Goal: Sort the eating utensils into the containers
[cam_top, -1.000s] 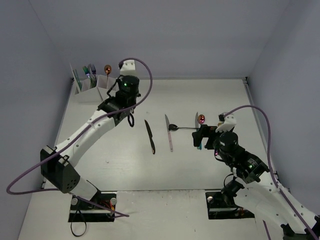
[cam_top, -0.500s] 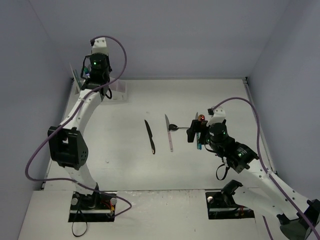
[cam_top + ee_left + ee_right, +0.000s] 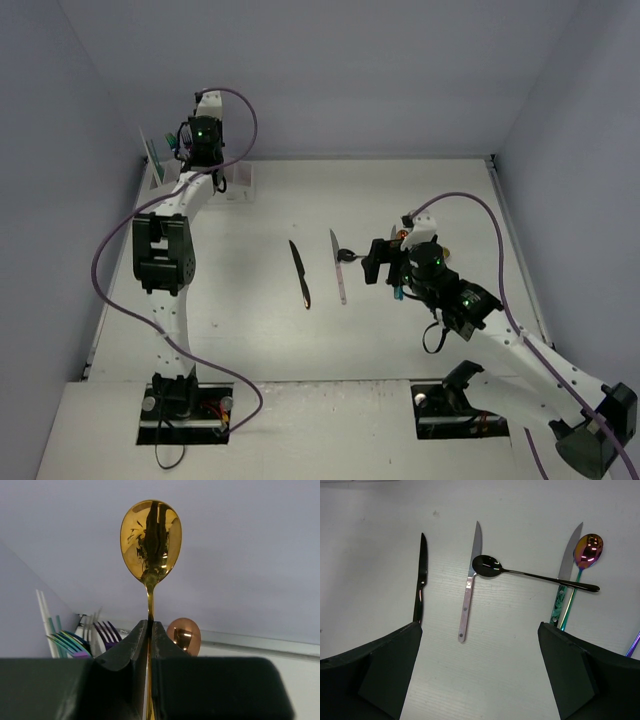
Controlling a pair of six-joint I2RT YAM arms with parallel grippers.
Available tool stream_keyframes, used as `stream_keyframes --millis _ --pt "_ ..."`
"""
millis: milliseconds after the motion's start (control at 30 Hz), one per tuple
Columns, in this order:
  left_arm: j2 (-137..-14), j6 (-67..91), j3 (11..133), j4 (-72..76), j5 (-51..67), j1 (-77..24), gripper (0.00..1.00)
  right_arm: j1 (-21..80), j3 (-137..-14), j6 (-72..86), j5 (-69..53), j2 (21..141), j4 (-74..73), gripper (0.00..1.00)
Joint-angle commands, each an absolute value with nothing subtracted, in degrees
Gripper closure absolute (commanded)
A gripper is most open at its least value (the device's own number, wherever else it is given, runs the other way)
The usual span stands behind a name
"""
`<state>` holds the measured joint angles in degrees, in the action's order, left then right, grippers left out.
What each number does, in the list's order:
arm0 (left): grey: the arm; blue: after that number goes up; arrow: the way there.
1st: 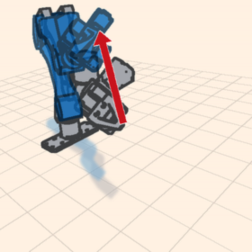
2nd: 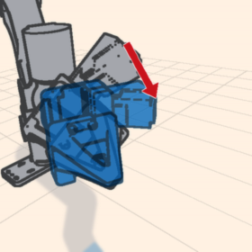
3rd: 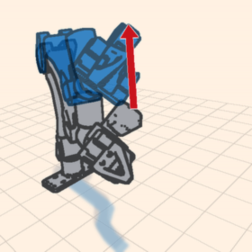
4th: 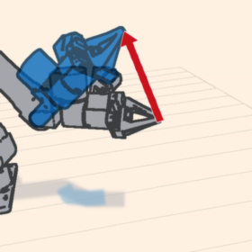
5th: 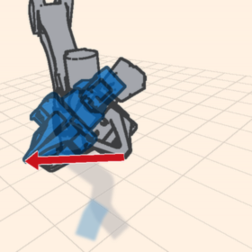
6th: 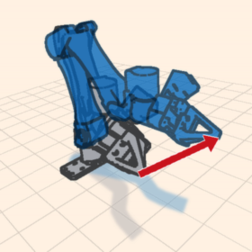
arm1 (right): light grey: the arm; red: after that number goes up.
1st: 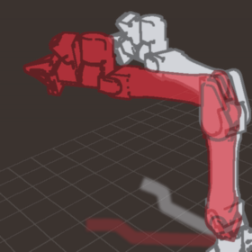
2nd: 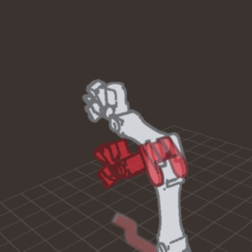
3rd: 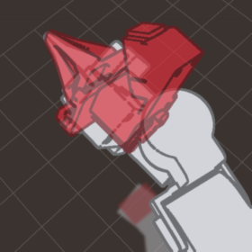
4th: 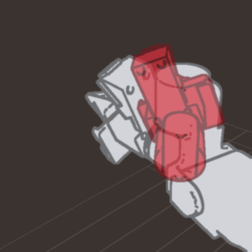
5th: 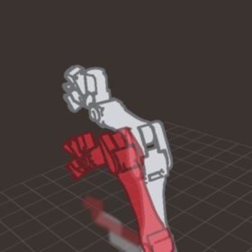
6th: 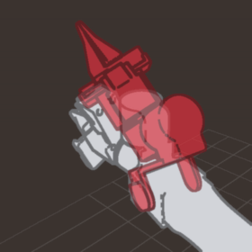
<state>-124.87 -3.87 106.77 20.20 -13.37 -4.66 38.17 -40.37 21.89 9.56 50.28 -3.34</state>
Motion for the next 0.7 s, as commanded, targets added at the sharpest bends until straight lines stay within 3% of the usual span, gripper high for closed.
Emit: stream_keyframes --millis 0,233,333,467,533,667 --pt "-122.3 -5.4 104.2 31.9 -14.6 -3.8 1.00 37.7 -40.1 21.1 9.0 51.5 1.9 0.00" --pt "-121.0 -3.8 98.8 32.6 -13.6 -3.4 1.00 37.7 -39.0 20.9 9.0 51.2 2.1 0.00" --pt "-119.1 -2.4 96.9 32.6 -12.9 -3.5 0.93 37.7 -38.7 20.7 9.0 51.1 2.0 0.00" --pt "-114.2 -0.7 92.9 32.6 -12.0 -3.7 0.70 37.7 -38.7 20.6 9.1 51.1 2.0 0.00" --pt "-110.9 2.2 89.6 32.4 -11.6 -3.7 0.53 37.7 -38.7 20.2 8.9 51.2 1.9 0.00" --pt "-101.0 5.4 84.1 29.7 -10.9 -4.1 0.37 37.6 -39.5 19.1 8.4 51.3 1.9 0.00"
